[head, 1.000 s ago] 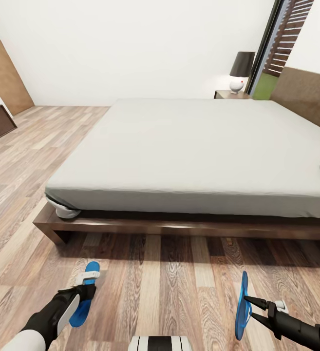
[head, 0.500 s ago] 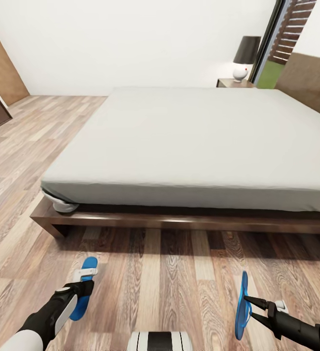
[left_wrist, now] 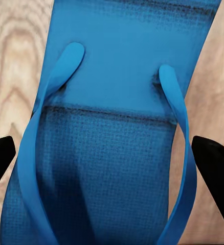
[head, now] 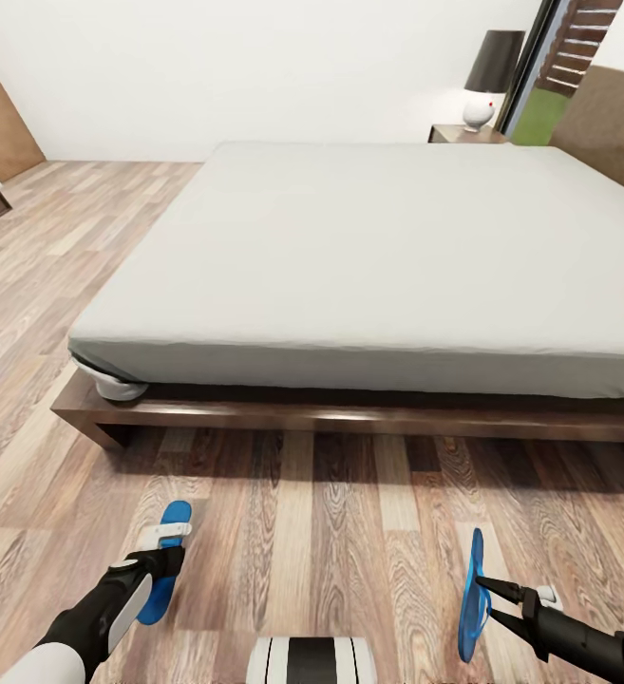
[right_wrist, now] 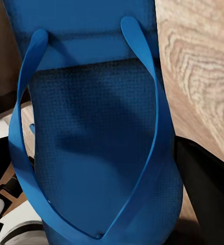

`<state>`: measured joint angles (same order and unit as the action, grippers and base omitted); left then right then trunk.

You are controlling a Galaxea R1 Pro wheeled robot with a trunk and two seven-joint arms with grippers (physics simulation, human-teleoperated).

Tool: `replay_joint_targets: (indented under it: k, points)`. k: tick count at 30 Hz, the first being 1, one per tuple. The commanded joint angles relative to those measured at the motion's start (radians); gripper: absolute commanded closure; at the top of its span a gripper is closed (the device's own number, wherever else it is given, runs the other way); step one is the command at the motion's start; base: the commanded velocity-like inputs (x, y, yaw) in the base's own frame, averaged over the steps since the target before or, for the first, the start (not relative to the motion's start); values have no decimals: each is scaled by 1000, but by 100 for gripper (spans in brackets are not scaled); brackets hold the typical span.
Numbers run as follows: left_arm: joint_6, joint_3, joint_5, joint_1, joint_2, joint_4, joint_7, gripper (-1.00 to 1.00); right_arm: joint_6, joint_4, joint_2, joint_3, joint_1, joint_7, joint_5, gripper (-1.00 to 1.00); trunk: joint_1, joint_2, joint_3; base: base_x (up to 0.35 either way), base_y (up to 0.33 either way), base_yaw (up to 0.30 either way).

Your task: In the bedroom, move the book from the bed onto either nightstand, and place the two sandals side by side next to the bed.

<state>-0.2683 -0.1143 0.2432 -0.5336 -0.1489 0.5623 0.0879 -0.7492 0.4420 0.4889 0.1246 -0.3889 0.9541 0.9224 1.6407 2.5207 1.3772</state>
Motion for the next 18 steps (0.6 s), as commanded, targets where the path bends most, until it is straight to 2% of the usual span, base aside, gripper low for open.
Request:
replay_joint_targets:
  k: [1,8,15,18]
  points:
    - [-4,-8,10,0,-1,2,10,100,-6,0,1,4,-1,1,9,100,0,1,5,0,0,0]
    - [-5,-8,10,0,-1,2,10,100,-6,0,1,4,-1,1,9,100,3,2,32,0,0,0]
    - [-3,-10,10,0,-1,3,10,100,-5,0,0,5,-1,1,9,100,3,2,32,2,0,0]
    - [-3,-9,11,0,-1,2,9,100,-6,0,0,5,-1,1,9,100,3,2,32,187,34,0]
